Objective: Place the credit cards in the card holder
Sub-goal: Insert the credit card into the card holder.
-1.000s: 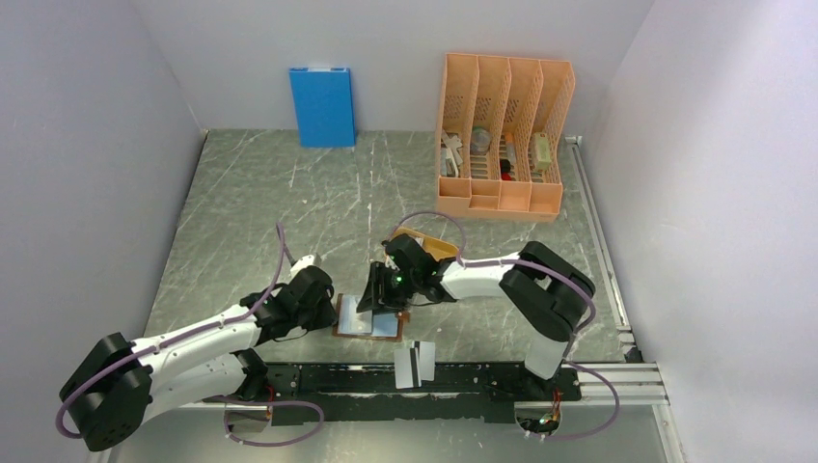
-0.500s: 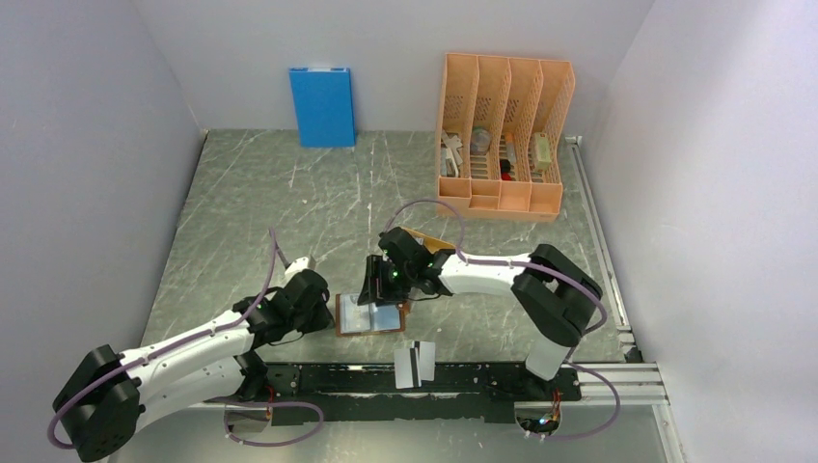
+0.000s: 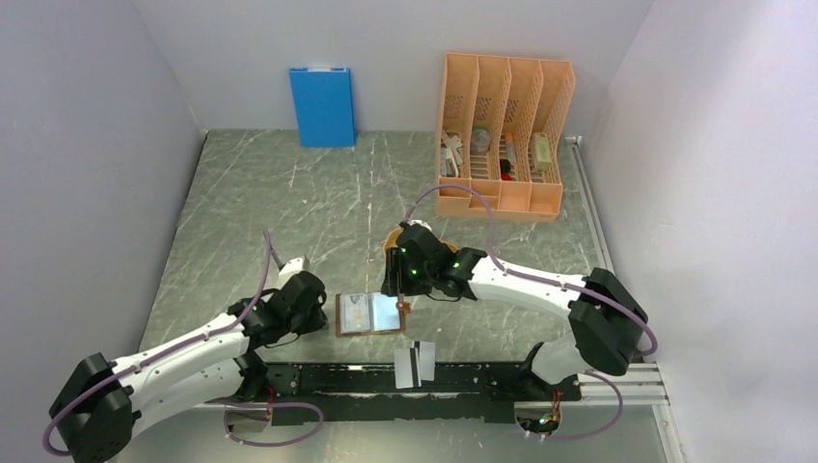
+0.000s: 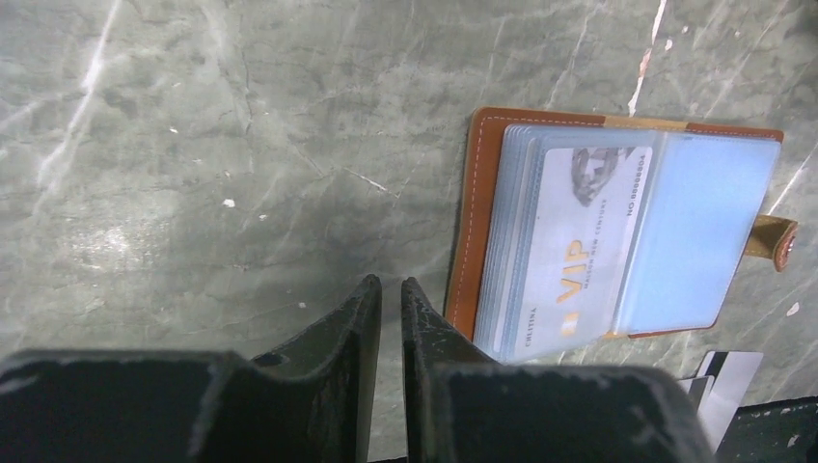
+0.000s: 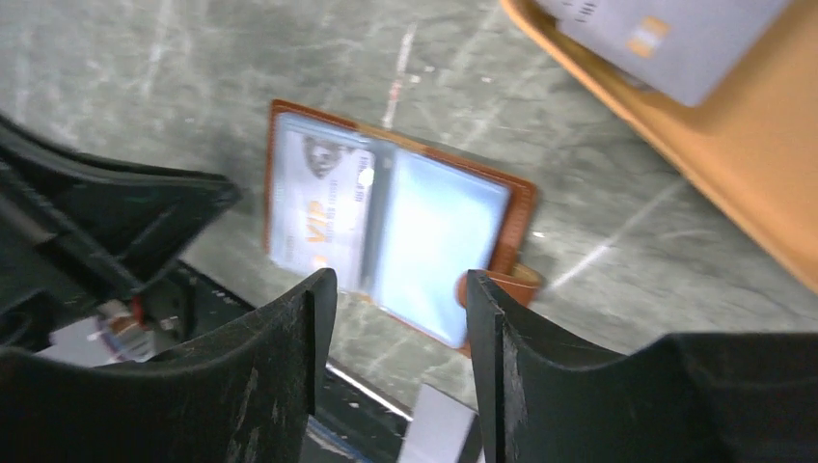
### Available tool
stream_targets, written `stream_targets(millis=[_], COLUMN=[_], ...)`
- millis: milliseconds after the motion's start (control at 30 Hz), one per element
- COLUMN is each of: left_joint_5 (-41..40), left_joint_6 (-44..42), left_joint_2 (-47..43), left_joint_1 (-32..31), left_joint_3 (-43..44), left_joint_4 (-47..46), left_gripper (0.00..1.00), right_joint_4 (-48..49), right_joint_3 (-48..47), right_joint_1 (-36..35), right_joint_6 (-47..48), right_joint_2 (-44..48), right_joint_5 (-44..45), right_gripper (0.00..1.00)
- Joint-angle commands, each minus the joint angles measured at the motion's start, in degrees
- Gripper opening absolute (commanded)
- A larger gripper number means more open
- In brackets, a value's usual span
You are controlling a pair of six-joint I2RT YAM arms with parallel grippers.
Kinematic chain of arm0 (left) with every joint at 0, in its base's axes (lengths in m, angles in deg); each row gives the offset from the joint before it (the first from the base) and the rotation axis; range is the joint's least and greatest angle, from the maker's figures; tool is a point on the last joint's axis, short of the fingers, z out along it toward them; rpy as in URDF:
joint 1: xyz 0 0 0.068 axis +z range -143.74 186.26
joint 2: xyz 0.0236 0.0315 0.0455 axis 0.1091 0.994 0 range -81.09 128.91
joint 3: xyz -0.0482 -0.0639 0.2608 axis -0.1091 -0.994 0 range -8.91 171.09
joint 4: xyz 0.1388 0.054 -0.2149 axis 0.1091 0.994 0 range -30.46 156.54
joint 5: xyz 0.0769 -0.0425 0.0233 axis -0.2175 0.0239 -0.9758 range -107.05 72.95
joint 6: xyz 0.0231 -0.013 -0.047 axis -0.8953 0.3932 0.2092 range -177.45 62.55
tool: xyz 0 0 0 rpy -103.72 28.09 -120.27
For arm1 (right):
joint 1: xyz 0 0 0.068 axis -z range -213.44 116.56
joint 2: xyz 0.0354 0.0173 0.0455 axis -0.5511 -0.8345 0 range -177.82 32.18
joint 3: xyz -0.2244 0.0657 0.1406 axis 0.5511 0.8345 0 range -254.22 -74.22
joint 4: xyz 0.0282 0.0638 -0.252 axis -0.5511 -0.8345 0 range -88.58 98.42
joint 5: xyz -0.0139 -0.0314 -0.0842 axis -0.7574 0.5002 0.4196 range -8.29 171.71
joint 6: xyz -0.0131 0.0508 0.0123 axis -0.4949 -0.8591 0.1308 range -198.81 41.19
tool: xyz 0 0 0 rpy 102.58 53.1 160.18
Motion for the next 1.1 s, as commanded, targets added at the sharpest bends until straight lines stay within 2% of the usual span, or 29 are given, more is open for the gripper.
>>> stream_targets(millis=[0, 167, 400, 500, 600, 667, 733, 800, 867, 1067], left_joint_5=[-3.3, -2.9, -2.3, -1.9, -1.7, -1.7, -1.6, -1.5, -1.6, -1.7], left_joint_6=[0.9, 1.1, 1.0, 0.9, 0.7, 0.7, 0.7, 0.6, 0.5, 0.3], left_joint_2=[-2.6, -2.9, -2.7, -2.7, -1.9, -1.6, -1.4, -1.3, -1.2, -1.0], left_joint_1=[0.1, 0.1, 0.1, 0.1, 0.1, 0.1, 0.1, 0.1, 0.1, 0.1], left_joint_3=[2.5, 2.5, 2.2, 2.0, 1.9, 1.8, 1.7, 1.8, 2.0, 2.4], left_joint_4=[3.5, 3.5, 3.4, 3.0, 2.7, 2.5, 2.1, 1.9, 2.0, 2.1], left_gripper=[0.21, 0.26, 0.26, 0.26, 0.25, 0.25, 0.25, 0.25, 0.25, 0.25], right_joint_4=[-7.2, -4.7, -2.4, -2.7, -3.0, -3.6, -4.3, -4.6, -4.8, -8.2], right_joint_3=[2.6, 4.0, 4.3, 4.4, 4.8, 4.9, 4.7, 4.7, 4.6, 1.7], right_joint_1=[-0.4, -0.4, -0.8, -0.8, -0.8, -0.8, -0.9, -1.1, -1.9, -5.2], right_joint_6=[4.1, 4.5, 3.9, 3.8, 3.8, 4.0, 4.0, 3.9, 4.1, 6.1], right_joint_2=[0.1, -2.6, -6.7, -6.7, -5.3, -4.7, -4.1, -2.8, -1.4, -2.9], right_joint_5=[7.1, 5.9, 6.4, 7.9, 8.9, 9.2, 9.2, 9.4, 9.9, 13.3], right_gripper=[0.56, 0.58, 0.57, 0.51, 0.38, 0.33, 0.37, 0.49, 0.54, 0.61])
